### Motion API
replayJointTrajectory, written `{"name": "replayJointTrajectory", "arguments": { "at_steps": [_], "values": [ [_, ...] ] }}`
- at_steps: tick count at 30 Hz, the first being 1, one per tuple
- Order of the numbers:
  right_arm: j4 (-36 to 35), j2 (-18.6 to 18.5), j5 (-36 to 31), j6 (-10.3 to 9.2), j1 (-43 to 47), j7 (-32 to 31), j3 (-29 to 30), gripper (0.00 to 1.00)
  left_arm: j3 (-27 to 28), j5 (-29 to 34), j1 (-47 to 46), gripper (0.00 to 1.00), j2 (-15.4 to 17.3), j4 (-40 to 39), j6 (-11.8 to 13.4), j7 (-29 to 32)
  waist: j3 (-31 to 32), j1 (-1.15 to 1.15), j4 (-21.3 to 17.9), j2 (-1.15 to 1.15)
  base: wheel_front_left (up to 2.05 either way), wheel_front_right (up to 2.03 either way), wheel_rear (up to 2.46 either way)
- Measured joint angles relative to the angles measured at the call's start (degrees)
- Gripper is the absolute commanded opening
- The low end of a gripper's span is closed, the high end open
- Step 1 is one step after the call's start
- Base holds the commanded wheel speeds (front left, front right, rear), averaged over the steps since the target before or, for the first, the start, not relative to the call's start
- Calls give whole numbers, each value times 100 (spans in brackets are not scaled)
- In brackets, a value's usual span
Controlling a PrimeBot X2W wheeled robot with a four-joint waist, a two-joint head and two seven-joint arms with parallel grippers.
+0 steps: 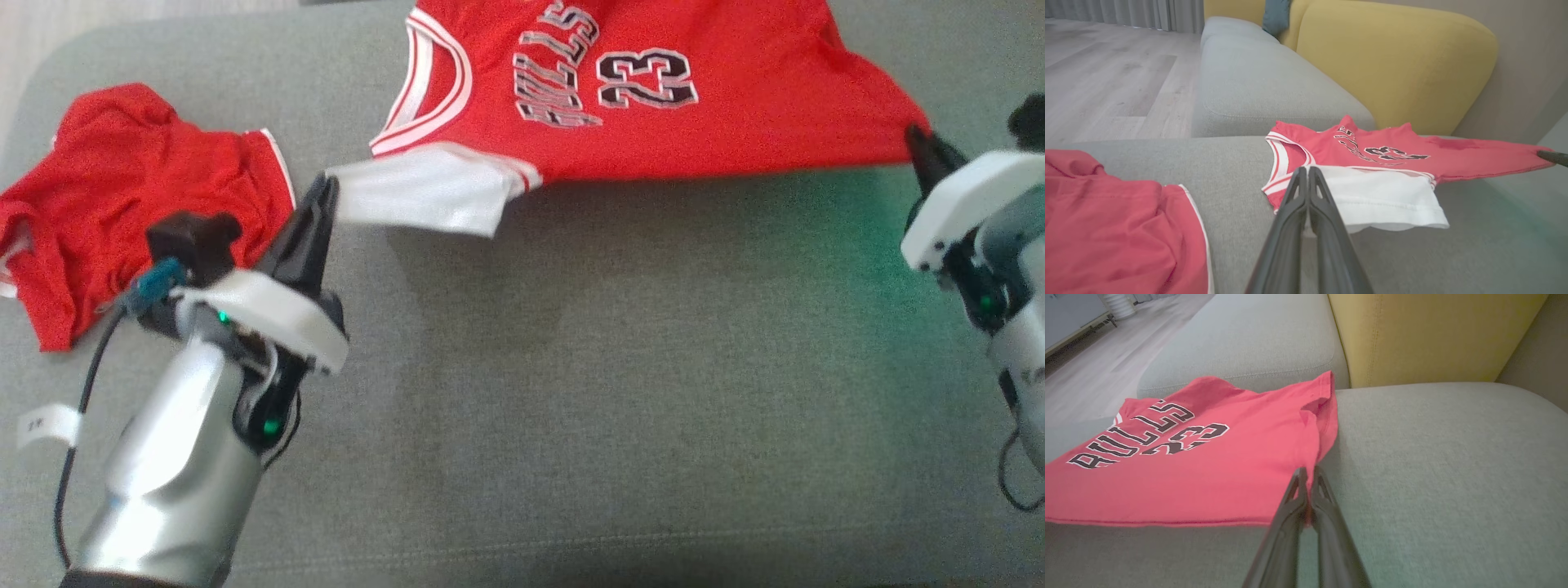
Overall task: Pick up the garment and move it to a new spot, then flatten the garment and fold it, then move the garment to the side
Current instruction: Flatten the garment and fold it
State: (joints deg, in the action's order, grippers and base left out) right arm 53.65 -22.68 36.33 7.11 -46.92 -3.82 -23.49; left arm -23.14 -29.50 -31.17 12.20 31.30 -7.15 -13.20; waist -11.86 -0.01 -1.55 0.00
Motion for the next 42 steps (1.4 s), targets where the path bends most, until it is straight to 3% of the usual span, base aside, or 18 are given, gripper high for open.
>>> {"name": "replayJointTrajectory", "arguments": {
  "at_steps": [11,19,32,42],
  "values": [
    [-486,-573,535,0,855,-971,-725,0,-996,-903,1238,0,1094,-1390,-42,1134,612,0,17,0,0,0,0],
    [-878,-927,706,0,1200,-1566,-1007,0,-1333,-1599,1704,0,1709,-2263,-42,1803,895,0,-9,0,0,0,0],
    [-1199,-1205,987,0,1753,-2679,-927,0,-1699,-1907,2067,0,2167,-3016,-41,2362,1129,0,-164,0,0,0,0],
    [-1556,-1316,1267,0,2258,-3720,-456,0,-1893,-2080,2185,0,2439,-3481,-32,2911,1253,0,-257,0,0,0,0]
  ]
}}
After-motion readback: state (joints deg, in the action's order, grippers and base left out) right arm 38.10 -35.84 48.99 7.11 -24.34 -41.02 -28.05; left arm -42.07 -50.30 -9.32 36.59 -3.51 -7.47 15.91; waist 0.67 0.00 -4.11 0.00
